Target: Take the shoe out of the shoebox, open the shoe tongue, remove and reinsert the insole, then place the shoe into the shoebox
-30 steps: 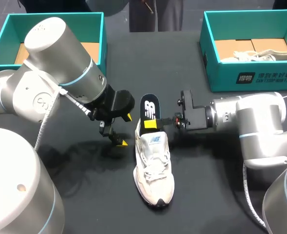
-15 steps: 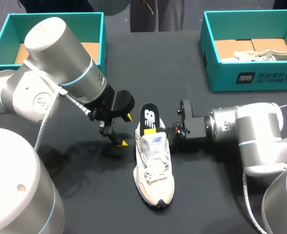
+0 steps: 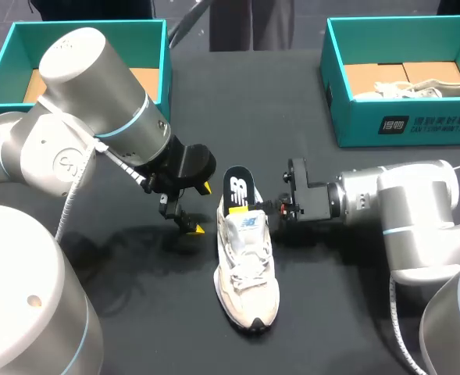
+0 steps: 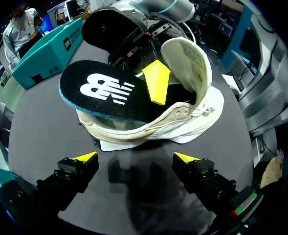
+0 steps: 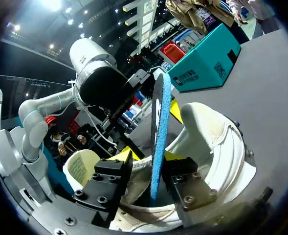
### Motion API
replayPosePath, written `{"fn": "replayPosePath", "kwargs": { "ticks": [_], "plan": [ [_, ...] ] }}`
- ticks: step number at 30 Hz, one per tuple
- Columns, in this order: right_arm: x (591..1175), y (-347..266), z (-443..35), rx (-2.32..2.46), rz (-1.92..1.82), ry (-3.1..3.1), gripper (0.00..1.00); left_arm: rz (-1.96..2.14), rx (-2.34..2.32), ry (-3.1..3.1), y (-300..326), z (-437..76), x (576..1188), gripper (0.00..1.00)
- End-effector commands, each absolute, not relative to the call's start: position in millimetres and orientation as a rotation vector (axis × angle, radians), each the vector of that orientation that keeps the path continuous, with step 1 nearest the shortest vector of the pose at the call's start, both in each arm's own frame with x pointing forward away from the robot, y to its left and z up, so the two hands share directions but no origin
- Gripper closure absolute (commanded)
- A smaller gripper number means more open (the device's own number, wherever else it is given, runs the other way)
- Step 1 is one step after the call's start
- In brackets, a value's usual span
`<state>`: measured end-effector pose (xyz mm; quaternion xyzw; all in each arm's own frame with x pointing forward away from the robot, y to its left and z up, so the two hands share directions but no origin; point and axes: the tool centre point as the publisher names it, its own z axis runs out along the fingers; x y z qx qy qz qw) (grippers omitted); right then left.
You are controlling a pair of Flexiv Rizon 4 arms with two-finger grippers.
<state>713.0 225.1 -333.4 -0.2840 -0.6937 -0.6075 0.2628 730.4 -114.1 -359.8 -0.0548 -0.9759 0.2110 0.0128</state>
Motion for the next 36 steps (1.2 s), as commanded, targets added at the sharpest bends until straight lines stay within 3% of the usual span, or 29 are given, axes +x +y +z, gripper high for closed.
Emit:
{"fn": "replayPosePath", "kwargs": {
  "ticks": [1,11,14,16,36],
  "plan": [
    [716,222,-320,-0.770,-1.626,-1.910,0.58,0.655,-0.171,-3.041,-114,-360,730,0.00],
    [729,220,-311,-0.784,-1.613,-1.971,0.65,0.655,-0.171,-3.041,-114,-360,730,0.00],
    [735,219,-313,-0.806,-1.610,-1.970,0.77,0.655,-0.171,-3.041,-114,-360,730,0.00],
    [738,219,-315,-0.820,-1.604,-1.969,1.00,0.655,-0.171,-3.041,-114,-360,730,0.00],
    [719,220,-342,-0.903,-1.573,-1.898,1.00,0.655,-0.171,-3.041,-114,-360,730,0.00]
  ]
}}
